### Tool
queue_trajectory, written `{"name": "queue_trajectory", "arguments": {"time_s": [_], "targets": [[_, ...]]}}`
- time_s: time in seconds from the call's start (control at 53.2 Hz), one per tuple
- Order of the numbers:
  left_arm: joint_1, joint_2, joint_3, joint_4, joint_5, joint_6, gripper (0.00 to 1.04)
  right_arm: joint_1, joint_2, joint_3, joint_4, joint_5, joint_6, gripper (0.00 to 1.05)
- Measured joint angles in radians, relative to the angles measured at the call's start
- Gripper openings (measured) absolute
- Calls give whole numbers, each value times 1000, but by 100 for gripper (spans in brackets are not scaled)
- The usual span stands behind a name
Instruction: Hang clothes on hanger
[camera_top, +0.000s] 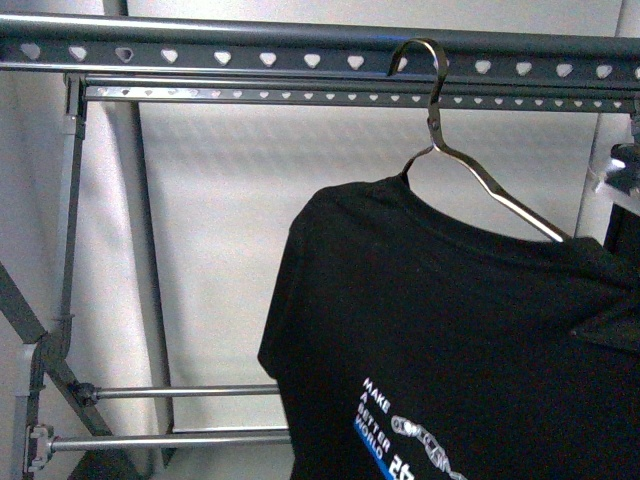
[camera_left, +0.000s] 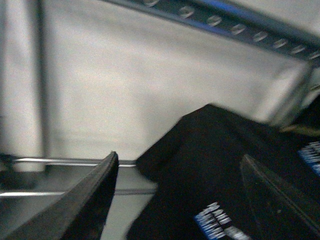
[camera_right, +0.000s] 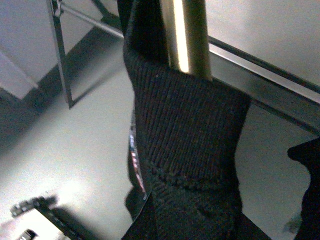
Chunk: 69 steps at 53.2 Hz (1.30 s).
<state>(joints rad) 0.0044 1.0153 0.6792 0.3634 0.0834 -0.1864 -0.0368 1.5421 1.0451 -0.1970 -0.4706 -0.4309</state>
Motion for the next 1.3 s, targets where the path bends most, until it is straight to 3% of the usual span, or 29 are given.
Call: {"name": "queue_trajectory", "arguments": {"time_s": [0.094, 0.376, 0.714, 0.977, 1.183, 1.296], "targets": [[-2, -99, -137, 27, -85, 122, 49, 26, 10, 103, -32, 32, 199, 9], [-2, -224, -361, 104, -84, 170, 2, 40, 114, 357, -119, 90, 469, 9], [-2, -371, -517, 114, -84, 180, 4, 60, 307, 579, -199, 190, 557, 9], [-2, -479, -584, 74, -84, 181, 4, 116, 330, 520, -123, 232, 557, 9], [-2, -565, -617, 23, -84, 181, 4, 158, 230, 290, 163, 343, 515, 43], [-2, -613, -631, -11, -84, 181, 4, 170, 60, 89, 407, 414, 470, 64]]}}
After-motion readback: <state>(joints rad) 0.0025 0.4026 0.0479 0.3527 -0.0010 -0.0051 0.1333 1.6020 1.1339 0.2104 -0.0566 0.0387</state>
